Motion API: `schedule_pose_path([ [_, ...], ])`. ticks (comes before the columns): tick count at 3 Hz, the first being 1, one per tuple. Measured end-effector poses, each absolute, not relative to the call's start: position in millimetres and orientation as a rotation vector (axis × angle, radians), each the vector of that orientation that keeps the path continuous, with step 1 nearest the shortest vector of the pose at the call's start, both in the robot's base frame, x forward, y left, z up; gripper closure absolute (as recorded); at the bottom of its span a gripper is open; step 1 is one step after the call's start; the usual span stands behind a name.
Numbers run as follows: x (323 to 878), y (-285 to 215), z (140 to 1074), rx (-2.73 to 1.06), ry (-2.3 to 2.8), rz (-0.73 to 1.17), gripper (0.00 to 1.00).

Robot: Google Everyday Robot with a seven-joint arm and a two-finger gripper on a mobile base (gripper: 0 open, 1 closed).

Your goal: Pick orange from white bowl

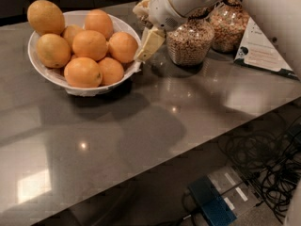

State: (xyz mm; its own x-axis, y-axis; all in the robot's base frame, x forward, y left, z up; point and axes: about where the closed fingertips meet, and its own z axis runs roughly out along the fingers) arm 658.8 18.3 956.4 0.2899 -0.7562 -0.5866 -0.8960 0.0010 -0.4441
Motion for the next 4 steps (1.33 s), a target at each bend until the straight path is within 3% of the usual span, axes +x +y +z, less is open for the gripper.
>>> schedule_pose_path([
  [1,658.9,18.5,956.2,-1.781,1.496,0.227,0.0],
  [2,660.8,21.8,950.8,-1.782,1.496,0.245,0.0],
  [4,662.4,25.7,946.6,-1.78,1.493,0.266,0.1],
])
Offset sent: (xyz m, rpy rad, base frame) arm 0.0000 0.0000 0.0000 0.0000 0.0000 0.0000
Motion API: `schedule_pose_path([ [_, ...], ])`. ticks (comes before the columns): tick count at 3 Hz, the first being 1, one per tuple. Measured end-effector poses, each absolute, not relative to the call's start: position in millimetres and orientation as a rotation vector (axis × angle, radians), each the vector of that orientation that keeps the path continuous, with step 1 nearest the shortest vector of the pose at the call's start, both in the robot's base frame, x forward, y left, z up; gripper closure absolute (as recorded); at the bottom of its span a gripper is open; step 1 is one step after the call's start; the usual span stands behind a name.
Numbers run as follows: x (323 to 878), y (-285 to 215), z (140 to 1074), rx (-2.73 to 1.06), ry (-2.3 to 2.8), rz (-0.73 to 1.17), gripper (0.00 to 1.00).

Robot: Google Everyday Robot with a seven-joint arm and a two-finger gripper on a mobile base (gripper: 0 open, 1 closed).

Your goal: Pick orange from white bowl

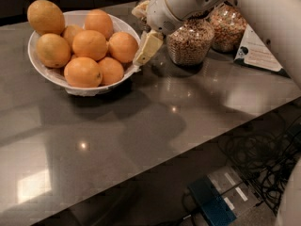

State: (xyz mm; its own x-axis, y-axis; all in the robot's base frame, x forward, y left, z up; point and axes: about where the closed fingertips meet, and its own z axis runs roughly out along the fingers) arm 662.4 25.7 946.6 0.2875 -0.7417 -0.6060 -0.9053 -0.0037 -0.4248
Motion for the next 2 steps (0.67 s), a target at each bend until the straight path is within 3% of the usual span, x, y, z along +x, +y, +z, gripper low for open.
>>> schedule_pose_path([
  [1,662.8,28.2,944.5,-1.78,1.492,0.277,0.11],
  [2,663.0,32.0,942.3,-1.782,1.489,0.29,0.21],
])
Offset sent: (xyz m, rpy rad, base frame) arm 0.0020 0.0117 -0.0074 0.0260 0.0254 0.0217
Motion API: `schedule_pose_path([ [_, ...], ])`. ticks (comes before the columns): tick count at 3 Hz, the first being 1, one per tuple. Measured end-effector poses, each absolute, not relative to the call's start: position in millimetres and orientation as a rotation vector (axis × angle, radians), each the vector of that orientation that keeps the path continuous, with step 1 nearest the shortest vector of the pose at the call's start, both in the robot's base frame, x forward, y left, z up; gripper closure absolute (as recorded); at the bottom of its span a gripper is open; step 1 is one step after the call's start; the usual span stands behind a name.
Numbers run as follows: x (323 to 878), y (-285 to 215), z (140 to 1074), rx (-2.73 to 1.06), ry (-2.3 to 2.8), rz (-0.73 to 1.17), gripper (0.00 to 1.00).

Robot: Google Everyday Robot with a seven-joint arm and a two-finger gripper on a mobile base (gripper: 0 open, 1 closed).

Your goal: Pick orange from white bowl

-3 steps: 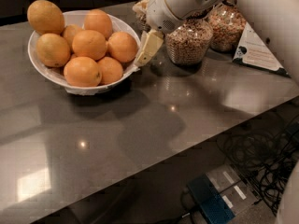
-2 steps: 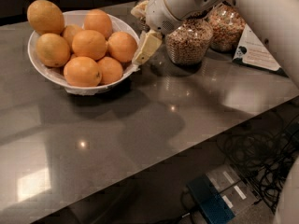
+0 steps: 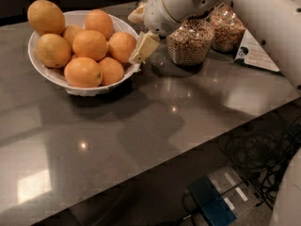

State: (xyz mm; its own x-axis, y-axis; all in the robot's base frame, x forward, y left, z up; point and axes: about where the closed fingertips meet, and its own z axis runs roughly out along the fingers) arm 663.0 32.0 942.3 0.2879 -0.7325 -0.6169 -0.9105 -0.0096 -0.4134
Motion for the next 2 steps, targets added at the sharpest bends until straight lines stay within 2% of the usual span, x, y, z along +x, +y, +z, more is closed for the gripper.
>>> schedule_pose_path([
  [1,663.8,40.2,940.9,-1.789,1.478,0.311,0.28],
  [2,663.5,42.7,940.7,-1.792,1.475,0.316,0.28],
])
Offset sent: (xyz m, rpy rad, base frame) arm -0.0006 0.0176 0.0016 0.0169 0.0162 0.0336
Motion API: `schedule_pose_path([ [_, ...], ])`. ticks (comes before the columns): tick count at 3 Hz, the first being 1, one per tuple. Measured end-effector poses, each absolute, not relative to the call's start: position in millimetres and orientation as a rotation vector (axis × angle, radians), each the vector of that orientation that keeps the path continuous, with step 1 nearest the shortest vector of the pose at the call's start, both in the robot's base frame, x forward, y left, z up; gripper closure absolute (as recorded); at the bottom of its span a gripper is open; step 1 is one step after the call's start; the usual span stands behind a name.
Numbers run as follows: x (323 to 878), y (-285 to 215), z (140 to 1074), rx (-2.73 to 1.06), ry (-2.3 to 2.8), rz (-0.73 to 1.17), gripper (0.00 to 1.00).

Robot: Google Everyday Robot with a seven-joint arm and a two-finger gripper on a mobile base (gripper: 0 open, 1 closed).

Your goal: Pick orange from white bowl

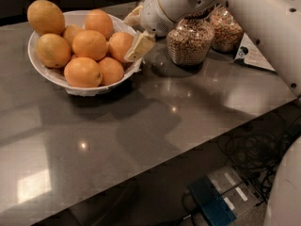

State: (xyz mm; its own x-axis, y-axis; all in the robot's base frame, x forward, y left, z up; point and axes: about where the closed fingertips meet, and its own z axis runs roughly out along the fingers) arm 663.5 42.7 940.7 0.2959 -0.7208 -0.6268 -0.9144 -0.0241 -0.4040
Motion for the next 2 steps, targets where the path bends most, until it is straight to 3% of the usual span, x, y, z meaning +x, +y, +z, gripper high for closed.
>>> schedule_pose_path([
  [2,666.3,54.9,931.8,-1.813,1.48,0.355,0.3],
])
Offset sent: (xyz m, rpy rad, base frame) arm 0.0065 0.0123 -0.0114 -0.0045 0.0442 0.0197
